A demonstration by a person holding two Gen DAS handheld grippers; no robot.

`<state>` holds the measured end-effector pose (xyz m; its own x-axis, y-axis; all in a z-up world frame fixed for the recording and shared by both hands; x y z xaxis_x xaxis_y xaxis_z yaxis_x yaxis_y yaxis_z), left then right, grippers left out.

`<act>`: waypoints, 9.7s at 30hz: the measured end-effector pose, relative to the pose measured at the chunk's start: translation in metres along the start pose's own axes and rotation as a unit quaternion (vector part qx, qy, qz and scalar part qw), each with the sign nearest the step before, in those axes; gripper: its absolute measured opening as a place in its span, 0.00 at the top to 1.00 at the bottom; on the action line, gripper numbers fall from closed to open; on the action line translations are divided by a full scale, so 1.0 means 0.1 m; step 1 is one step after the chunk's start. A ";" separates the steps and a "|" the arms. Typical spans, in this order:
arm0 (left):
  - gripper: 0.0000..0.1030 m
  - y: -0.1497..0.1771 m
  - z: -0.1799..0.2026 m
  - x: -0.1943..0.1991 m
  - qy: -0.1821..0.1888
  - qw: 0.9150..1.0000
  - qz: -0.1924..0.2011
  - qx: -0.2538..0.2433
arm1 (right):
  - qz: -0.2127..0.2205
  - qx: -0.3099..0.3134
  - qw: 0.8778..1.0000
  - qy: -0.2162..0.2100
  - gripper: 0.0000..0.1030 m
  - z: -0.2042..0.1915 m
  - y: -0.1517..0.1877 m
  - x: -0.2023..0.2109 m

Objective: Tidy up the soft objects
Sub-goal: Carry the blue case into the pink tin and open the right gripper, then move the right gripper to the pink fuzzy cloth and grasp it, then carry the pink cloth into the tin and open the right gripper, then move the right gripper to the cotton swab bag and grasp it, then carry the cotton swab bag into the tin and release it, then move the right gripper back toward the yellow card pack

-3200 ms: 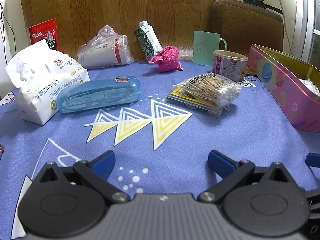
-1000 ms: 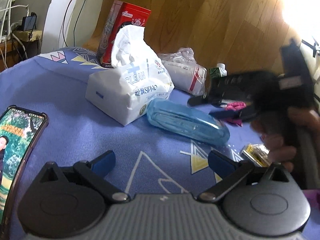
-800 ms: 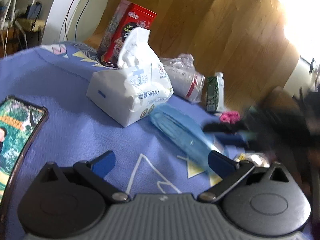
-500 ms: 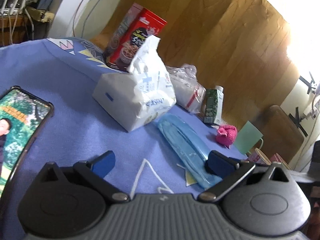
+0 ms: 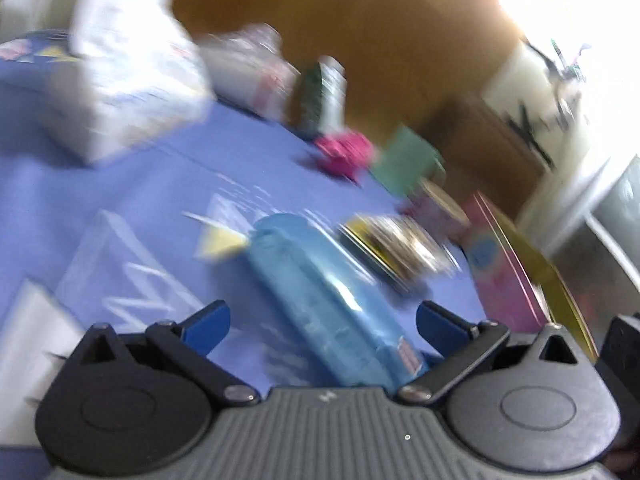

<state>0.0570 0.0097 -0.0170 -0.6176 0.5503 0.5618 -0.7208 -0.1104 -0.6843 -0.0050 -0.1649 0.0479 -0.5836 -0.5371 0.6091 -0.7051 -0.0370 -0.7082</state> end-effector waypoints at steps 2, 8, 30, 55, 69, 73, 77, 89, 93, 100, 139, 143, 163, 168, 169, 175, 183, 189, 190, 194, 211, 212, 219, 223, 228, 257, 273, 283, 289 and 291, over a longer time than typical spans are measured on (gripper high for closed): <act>0.04 0.06 0.22 -0.10 0.002 1.000 -0.017 -0.023 | 0.014 -0.024 1.000 -0.006 0.46 0.05 0.14 0.15; 0.40 0.07 0.76 -0.27 0.047 0.996 -0.052 -0.047 | 0.067 -0.063 0.996 0.009 0.46 0.17 0.36 0.60; 0.21 -0.20 3.05 -1.95 0.076 0.963 -0.092 -0.242 | 0.154 -0.148 0.941 0.264 0.45 1.72 -0.13 1.48; 0.10 -0.57 0.02 -0.71 -0.239 0.961 0.045 -0.132 | 0.111 -0.071 0.985 0.109 0.60 0.69 -0.62 0.48; 0.11 -0.60 -0.28 -0.57 -0.166 0.982 0.071 -0.046 | -0.011 -0.236 0.952 0.195 0.44 1.40 -1.93 -1.35; 0.09 -0.60 -0.36 -0.37 -0.146 0.981 0.124 -0.014 | -0.032 -0.214 0.956 0.196 0.56 1.33 -1.85 -1.52; 0.09 -0.62 -0.57 -0.17 -0.120 0.977 0.170 0.054 | -0.060 -0.137 0.980 0.132 0.58 0.91 -1.72 -1.46; 0.08 -0.54 -0.27 -0.18 -0.085 0.985 0.147 -0.026 | -0.067 0.046 0.997 0.011 0.61 -0.02 -0.40 -0.16; 0.08 -0.26 0.06 -0.21 -0.016 0.995 0.084 -0.053 | -0.019 -0.010 0.996 0.082 0.62 0.37 0.14 0.41; 0.06 0.19 0.69 -0.23 0.078 0.992 0.004 -0.103 | 0.042 -0.019 0.992 0.119 0.55 0.45 0.58 0.97; 0.32 0.47 3.44 -1.38 0.221 0.931 -0.091 -0.276 | 0.196 -0.114 0.911 0.344 0.56 1.64 0.48 2.22; 0.16 0.53 3.51 -1.47 0.176 0.938 -0.060 -0.293 | 0.196 -0.125 0.883 0.409 0.43 1.91 0.52 2.25; 0.13 0.51 2.66 -0.61 0.128 0.947 0.016 -0.296 | 0.253 -0.140 0.871 0.397 0.32 1.50 0.53 2.23; 0.13 0.45 2.10 -0.47 0.074 0.958 0.024 -0.275 | 0.257 -0.096 0.887 0.371 0.33 1.18 0.41 2.05; 0.13 0.43 1.98 -0.47 0.062 0.961 0.022 -0.268 | 0.255 -0.085 0.891 0.365 0.33 1.11 0.39 2.00; 0.13 0.23 1.12 -0.43 -0.034 0.980 0.020 -0.197 | 0.221 -0.034 0.927 0.300 0.33 0.76 0.22 1.60; 0.12 -0.07 0.16 -0.29 -0.128 0.987 0.059 -0.080 | 0.113 0.053 0.970 0.206 0.32 0.43 -0.11 0.66; 0.07 -0.09 0.10 -0.27 -0.111 0.989 0.066 -0.070 | 0.059 0.043 0.975 0.209 0.25 0.66 -0.53 0.03; 0.07 -0.09 0.09 -0.27 -0.107 0.990 0.066 -0.068 | 0.050 0.038 0.977 0.205 0.25 0.68 -0.54 -0.04; 0.07 -0.09 0.05 -0.23 -0.094 0.991 0.071 -0.055 | 0.047 0.026 0.977 0.206 0.44 0.70 -0.51 -0.07; 0.06 0.26 0.61 -0.12 0.086 0.994 -0.029 -0.068 | 0.043 0.071 0.981 0.177 0.31 0.13 0.49 0.70; 0.07 0.29 0.65 -0.14 0.088 0.993 -0.038 -0.070 | 0.043 0.062 0.982 0.174 0.31 0.16 0.49 0.68; 0.37 0.33 0.92 -0.27 0.094 0.990 -0.066 -0.079 | 0.058 0.032 0.986 0.151 0.54 0.22 0.49 0.73; 0.37 0.18 1.25 -0.18 0.121 0.985 -0.039 -0.115 | 0.105 0.041 0.978 0.177 0.55 0.23 0.46 0.94; 0.37 -0.04 1.95 -0.28 0.171 0.970 -0.022 -0.171 | 0.190 0.041 0.953 0.232 0.55 0.37 0.30 1.38; 0.09 -0.06 3.31 -1.34 0.064 0.949 -0.006 -0.307 | 0.238 -0.171 0.872 0.393 0.43 1.92 0.39 2.20; 0.05 -0.03 2.57 -0.60 0.004 0.958 0.035 -0.284 | 0.237 -0.173 0.893 0.341 0.43 1.37 0.35 2.05; 0.01 -0.03 2.24 -0.40 -0.018 0.964 0.048 -0.259 | 0.240 -0.160 0.896 0.339 0.43 1.11 0.33 2.02; 0.00 0.04 2.21 -0.32 -0.016 0.967 0.048 -0.249 | 0.253 -0.164 0.890 0.343 0.43 1.00 0.39 2.13; 0.00 0.09 2.19 -0.29 -0.015 0.968 0.044 -0.247 | 0.256 -0.167 0.888 0.344 0.43 0.96 0.43 2.17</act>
<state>-0.0003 -0.1889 0.0626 -0.6845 0.5310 0.4995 -0.4313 0.2574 -0.8647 -0.1229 -0.3644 0.1155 -0.8888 0.2348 0.3935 -0.2897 0.3773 -0.8796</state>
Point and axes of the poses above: each gripper's, at about its wrist camera, not at the fingertips, and x roughly against the way its jaws point, z to its right, y to its underside, the point moved 3 cm from there along -x, roughly the way its jaws point, and after that the axes turned 2 degrees about -x, right-handed, at the moved point
